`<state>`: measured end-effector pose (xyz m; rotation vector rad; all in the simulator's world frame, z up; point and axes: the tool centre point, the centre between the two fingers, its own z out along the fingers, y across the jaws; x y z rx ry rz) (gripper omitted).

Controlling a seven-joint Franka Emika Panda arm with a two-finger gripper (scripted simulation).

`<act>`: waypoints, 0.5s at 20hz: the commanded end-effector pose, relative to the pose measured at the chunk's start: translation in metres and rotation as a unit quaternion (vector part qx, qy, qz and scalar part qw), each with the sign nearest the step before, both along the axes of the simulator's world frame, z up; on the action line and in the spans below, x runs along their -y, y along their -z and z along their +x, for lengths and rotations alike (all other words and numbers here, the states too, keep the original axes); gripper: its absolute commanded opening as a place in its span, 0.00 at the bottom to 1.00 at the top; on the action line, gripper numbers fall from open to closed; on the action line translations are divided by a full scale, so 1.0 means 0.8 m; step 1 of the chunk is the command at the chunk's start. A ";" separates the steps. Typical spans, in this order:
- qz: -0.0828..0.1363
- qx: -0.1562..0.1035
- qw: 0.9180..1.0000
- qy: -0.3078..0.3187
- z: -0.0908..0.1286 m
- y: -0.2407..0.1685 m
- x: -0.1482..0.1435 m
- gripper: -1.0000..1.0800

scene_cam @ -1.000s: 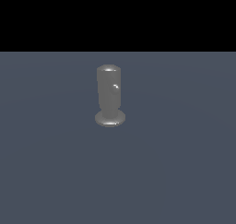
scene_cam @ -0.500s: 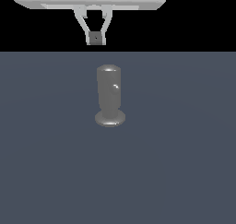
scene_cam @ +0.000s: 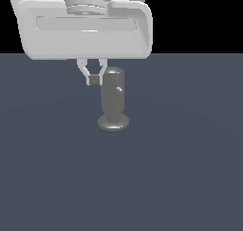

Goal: Turn on the faucet by rotating a designated handle.

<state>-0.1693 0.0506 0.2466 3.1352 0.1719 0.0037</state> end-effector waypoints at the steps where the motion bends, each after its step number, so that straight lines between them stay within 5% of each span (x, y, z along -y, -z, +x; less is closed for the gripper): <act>1: 0.001 0.000 1.000 -0.003 0.005 0.014 -0.004 0.00; 10: 0.001 -0.001 1.000 -0.008 0.014 0.035 -0.010 0.00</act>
